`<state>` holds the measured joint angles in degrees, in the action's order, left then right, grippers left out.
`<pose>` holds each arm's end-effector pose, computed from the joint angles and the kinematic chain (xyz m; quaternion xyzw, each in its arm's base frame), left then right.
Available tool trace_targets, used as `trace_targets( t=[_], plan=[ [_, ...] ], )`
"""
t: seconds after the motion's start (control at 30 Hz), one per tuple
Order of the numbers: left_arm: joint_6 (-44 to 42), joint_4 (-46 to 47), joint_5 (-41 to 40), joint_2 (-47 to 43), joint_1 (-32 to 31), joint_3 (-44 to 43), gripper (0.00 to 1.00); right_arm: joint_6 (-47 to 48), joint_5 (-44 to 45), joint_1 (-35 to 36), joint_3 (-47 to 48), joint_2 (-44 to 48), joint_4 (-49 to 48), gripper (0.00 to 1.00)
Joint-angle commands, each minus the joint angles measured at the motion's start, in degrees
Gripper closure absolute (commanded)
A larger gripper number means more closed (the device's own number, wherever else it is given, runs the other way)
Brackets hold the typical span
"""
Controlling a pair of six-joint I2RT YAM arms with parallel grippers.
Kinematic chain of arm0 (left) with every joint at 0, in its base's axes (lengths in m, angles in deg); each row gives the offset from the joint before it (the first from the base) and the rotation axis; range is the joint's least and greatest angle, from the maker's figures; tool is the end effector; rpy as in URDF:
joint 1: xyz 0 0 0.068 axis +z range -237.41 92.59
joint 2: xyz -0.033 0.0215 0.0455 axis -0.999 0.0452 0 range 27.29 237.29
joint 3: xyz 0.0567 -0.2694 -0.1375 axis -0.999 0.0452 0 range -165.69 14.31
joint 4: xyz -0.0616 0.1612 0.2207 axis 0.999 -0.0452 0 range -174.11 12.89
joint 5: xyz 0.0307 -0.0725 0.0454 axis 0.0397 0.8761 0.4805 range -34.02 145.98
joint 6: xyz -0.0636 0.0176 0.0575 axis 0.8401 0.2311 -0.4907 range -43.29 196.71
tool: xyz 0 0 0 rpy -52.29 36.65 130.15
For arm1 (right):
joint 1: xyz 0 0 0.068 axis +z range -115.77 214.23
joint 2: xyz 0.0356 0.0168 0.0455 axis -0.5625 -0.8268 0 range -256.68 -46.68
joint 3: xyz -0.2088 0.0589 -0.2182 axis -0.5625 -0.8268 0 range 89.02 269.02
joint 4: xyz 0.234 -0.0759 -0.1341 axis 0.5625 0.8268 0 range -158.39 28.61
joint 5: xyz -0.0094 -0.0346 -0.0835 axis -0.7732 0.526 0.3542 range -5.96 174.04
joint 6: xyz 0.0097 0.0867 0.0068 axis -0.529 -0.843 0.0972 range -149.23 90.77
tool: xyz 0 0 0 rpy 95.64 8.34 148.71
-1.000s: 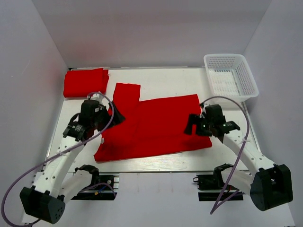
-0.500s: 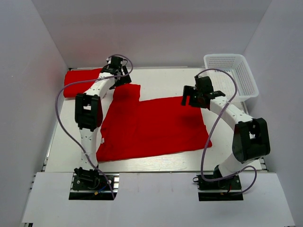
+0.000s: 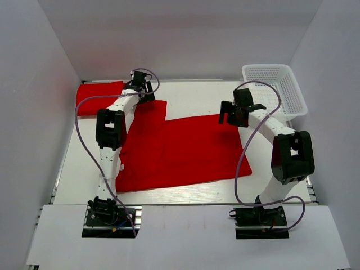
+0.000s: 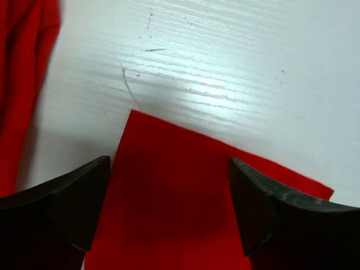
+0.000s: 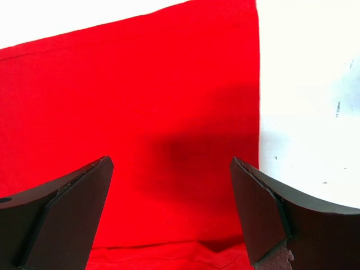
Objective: Fold and stack the t-shirts
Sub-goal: Grap the side of the flattened tshirt furthest away from the robot with both arms
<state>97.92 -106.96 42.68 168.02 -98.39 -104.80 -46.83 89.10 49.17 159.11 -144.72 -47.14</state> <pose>0.6058 -0.0993 0.1446 -0.1217 0.9305 0.0141 0.3452 0.4102 0.1025 0.2248 0.0371 0.9358 0.0578 0.3458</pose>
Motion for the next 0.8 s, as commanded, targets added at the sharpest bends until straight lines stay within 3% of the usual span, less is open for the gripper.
trace_targets(
  t=[0.0,0.13,0.2,0.3,0.4,0.43,0.47,0.6,0.77],
  plan=[
    [-1.26,3.04,0.91,0.95,0.35,-2.61,0.10,0.20,0.48,-0.79,2.51,-0.66,0.63,0.10],
    [-1.26,1.73,0.91,2.10,0.35,-2.62,0.34,0.12,0.13,-1.49,2.60,-1.19,0.54,0.10],
    [-0.74,1.20,0.91,2.10,0.35,-2.62,0.39,0.12,-0.05,-1.84,2.86,-1.19,0.54,0.10],
    [-0.73,2.42,2.21,1.57,0.35,-0.42,0.53,0.20,-0.57,-2.11,2.86,-1.98,-0.07,0.10],
    [-0.73,2.95,2.75,1.57,0.35,-0.42,0.72,0.47,-1.45,-2.20,4.09,-3.64,-0.42,0.10],
    [-0.73,3.73,2.75,1.57,0.35,-0.42,0.81,0.55,-1.28,-2.28,4.62,-4.17,-0.25,0.10],
    [-0.73,3.74,3.28,1.57,0.35,-0.42,1.00,0.47,-0.15,-2.11,5.84,-5.31,-0.34,0.10],
    [-1.88,6.37,3.28,-0.01,0.35,1.68,1.00,-0.59,1.97,-2.11,9.18,-8.65,-1.30,0.10],
    [-2.40,13.31,3.81,-6.33,0.35,10.20,1.00,-4.62,7.49,-2.11,12.88,-13.31,-5.34,0.10]
  ],
)
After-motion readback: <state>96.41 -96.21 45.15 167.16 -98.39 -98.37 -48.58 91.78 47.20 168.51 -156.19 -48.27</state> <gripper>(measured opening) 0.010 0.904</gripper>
